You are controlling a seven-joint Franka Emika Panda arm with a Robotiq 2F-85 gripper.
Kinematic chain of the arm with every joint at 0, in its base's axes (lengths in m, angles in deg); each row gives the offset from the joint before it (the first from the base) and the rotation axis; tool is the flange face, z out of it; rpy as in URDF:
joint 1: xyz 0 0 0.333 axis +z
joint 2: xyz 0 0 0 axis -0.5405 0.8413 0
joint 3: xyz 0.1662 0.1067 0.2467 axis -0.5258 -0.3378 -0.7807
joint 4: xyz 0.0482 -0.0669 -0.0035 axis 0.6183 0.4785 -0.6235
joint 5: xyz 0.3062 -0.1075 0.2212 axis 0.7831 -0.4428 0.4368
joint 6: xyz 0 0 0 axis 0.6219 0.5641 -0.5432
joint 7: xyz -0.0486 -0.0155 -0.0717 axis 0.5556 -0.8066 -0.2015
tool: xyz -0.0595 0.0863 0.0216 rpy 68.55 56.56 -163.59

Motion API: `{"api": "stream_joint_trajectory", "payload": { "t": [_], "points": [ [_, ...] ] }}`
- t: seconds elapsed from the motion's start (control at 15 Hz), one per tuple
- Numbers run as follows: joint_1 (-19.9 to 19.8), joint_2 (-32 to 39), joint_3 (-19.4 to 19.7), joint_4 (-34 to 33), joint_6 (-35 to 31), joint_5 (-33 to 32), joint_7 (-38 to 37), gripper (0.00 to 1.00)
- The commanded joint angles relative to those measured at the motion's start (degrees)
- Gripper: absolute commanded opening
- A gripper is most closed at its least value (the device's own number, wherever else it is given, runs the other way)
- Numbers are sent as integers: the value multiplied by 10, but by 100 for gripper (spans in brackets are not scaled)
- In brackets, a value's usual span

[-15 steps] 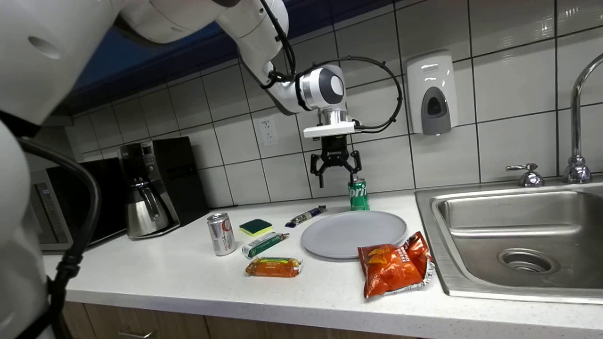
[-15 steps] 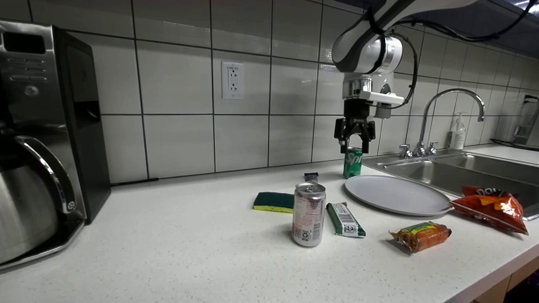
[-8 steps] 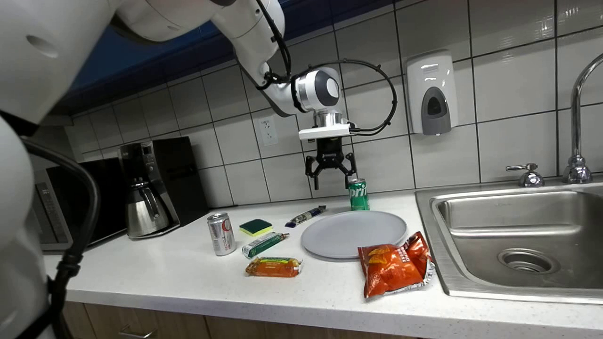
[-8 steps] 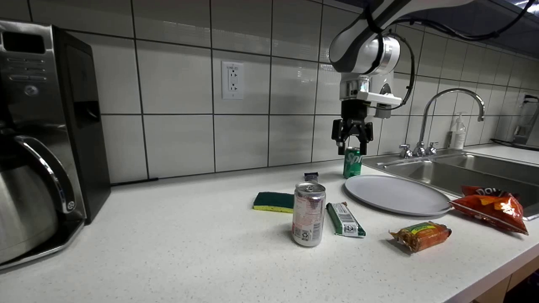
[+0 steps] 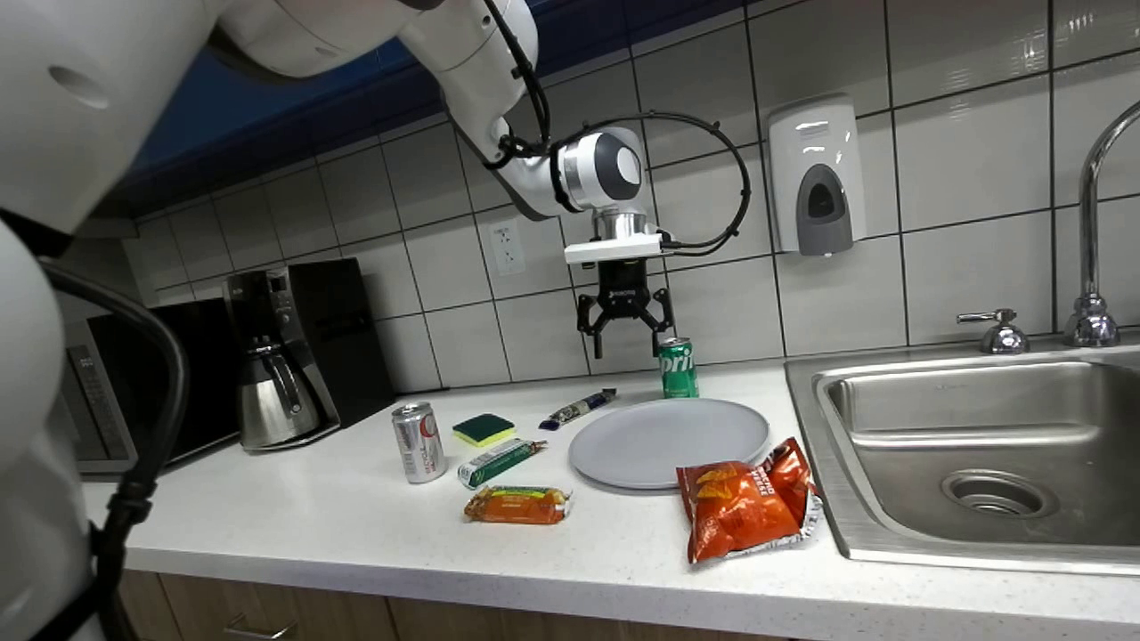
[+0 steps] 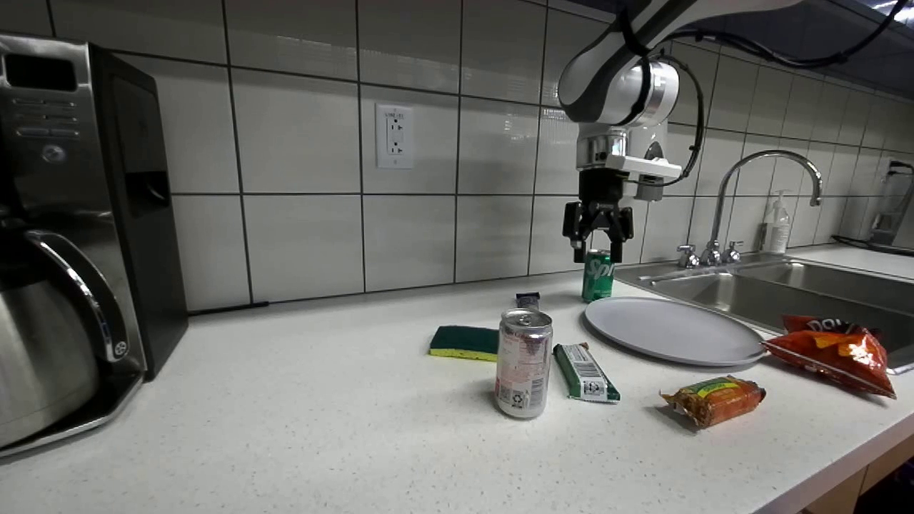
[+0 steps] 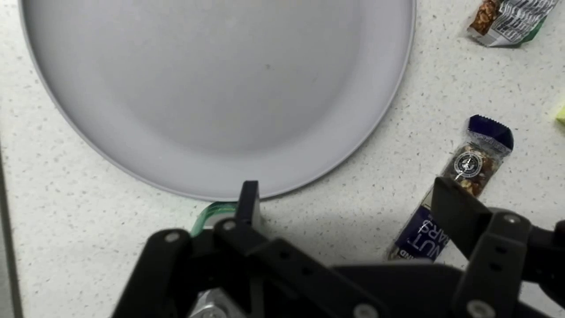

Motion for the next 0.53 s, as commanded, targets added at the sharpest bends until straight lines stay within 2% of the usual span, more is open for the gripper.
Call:
{"api": "stream_joint_trajectory", "payload": {
  "t": [0.0, 0.47],
  "points": [
    [-1, 2, -3, -3, 2, -3, -4, 100],
    [19, 18, -4, -11, -4, -8, -27, 100]
  ]
}}
